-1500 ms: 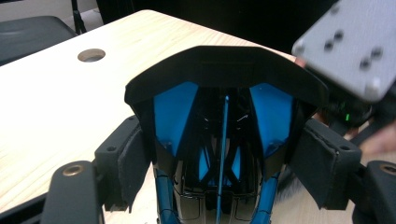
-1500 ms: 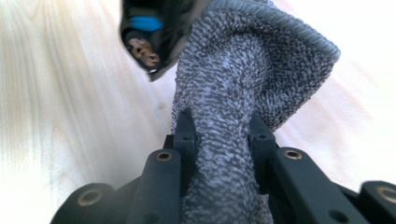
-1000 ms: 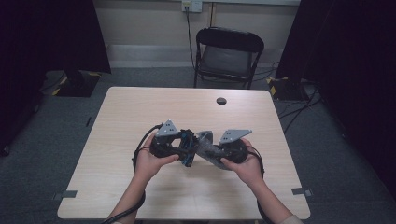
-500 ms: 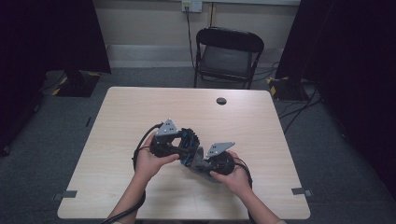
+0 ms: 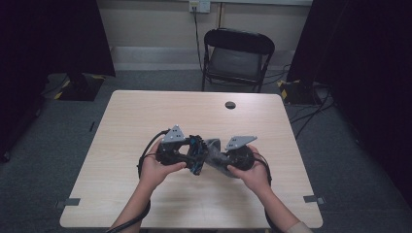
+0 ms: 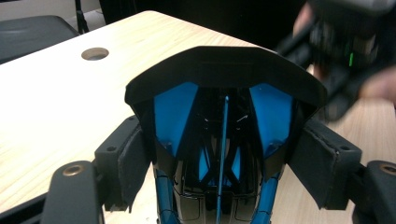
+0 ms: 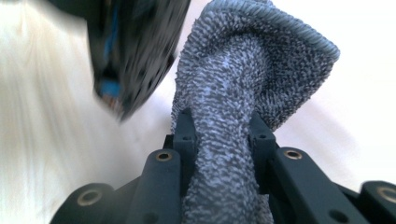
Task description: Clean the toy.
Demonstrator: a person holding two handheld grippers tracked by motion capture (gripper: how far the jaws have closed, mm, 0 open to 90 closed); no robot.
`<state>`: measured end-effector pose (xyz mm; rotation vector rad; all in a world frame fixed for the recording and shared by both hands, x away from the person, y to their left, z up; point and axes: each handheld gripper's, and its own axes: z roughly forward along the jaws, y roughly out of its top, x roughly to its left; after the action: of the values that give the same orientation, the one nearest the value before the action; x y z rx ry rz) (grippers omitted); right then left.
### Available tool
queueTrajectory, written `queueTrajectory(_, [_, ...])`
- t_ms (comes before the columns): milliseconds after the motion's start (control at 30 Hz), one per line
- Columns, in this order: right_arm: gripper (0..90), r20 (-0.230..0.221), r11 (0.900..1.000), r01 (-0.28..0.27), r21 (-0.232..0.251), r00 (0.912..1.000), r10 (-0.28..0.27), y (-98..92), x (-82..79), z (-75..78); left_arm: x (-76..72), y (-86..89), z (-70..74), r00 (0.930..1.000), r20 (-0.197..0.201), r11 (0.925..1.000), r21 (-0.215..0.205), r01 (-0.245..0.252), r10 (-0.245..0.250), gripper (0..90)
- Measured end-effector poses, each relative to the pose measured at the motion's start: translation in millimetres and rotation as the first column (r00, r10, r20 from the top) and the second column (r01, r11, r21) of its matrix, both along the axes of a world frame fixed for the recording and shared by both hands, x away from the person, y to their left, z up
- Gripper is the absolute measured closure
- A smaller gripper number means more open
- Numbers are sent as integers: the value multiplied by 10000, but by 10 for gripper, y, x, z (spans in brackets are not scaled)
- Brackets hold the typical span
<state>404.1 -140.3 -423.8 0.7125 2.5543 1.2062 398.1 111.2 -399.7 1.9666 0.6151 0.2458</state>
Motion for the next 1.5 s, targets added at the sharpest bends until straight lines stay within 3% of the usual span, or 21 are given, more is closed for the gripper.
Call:
queueTrajectory(167, [715,530,9987,231,452,9983,-255,-29,70,277,-6,-50,-25,9998,-64,9997,119,211,-210,253])
queueTrajectory(300, [715,605,9986,180,503,9979,-211,23,92,318,-19,-101,-34,9992,-104,9991,163,400,-398,253])
queueTrajectory(567, [715,182,9994,-34,340,9998,28,131,71,111,-19,-106,-25,9995,-37,9994,153,324,-323,253])
queueTrajectory(867, [715,-408,9988,-429,-231,9983,420,244,-31,-200,-9,-70,26,9999,105,9997,-225,102,-99,253])
queueTrajectory(1000, [715,-719,9988,-474,-91,9963,466,268,-92,-321,1,-54,32,9995,294,9997,-222,-113,119,253])
queueTrajectory(1167, [714,-949,9957,-730,-564,9932,674,294,-151,-426,-1,-28,44,9996,232,9997,-208,-143,148,253])
queueTrajectory(1333, [715,-727,9973,-399,-618,9967,354,141,-104,-319,-17,-7,24,9997,185,9998,-139,-156,158,253])
queueTrajectory(1500, [714,-318,9993,172,-335,9993,-183,-66,27,5,-11,-28,3,9999,94,10000,-35,-93,93,253])
